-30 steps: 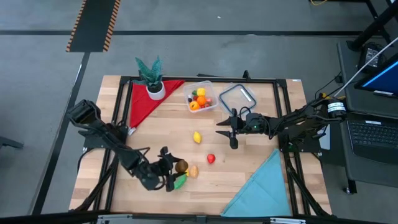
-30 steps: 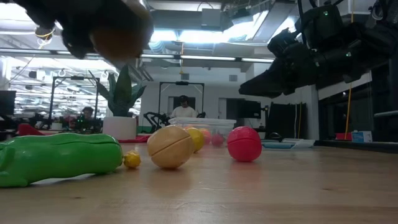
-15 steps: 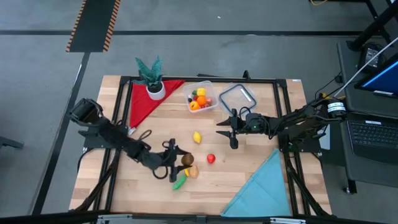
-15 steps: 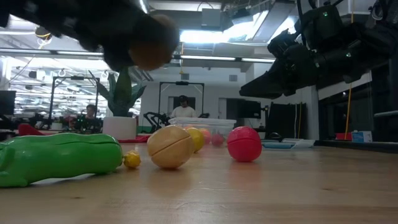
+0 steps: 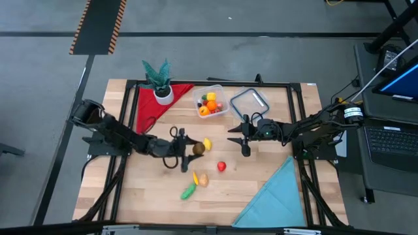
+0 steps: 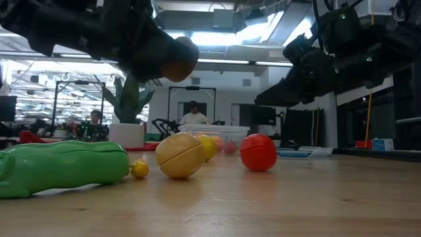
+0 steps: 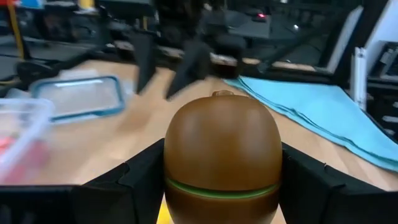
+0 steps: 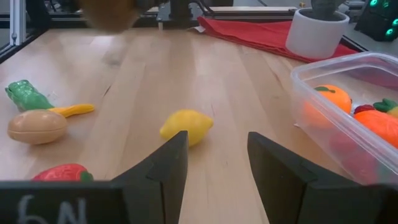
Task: Pick and placing Produce into tupperware
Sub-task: Put the brown kiwi into the transparent container
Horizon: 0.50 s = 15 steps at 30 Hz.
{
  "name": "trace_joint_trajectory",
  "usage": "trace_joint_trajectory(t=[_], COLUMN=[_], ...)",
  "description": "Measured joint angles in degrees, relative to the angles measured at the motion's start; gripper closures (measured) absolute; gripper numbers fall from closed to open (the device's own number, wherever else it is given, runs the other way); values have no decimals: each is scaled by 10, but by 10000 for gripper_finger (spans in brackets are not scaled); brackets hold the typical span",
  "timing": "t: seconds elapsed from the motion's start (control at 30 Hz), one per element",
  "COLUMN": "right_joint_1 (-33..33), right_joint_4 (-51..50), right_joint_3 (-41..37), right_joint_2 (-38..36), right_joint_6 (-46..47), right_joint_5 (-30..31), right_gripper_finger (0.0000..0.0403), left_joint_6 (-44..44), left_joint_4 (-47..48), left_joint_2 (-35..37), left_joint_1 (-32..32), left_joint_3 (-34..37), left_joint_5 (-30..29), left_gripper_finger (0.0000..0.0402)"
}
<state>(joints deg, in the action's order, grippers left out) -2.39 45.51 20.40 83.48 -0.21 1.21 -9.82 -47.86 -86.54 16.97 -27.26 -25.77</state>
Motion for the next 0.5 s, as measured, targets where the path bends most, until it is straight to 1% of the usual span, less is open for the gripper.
trace_joint_trajectory(t=[0.1, 0.17, 0.27, 0.5], right_joint_1=[0, 0, 0, 0], right_joint_4=[-3, -2, -1, 1], right_joint_3=[0, 0, 0, 0], right_joint_2=[0, 0, 0, 0], right_joint_6=[0, 0, 0, 0], right_joint_5=[0, 0, 1, 7], right_gripper_finger=[234, 234, 234, 234], left_joint_6=[5, -6, -14, 8], left_joint_4=[1, 1, 1, 2], left_joint_2=[24, 35, 39, 39], left_joint_1=[-24, -41, -67, -128], left_joint_3=[12, 18, 19, 19], left_joint_5=[-2, -11, -34, -44], left_gripper_finger=[163, 163, 163, 163])
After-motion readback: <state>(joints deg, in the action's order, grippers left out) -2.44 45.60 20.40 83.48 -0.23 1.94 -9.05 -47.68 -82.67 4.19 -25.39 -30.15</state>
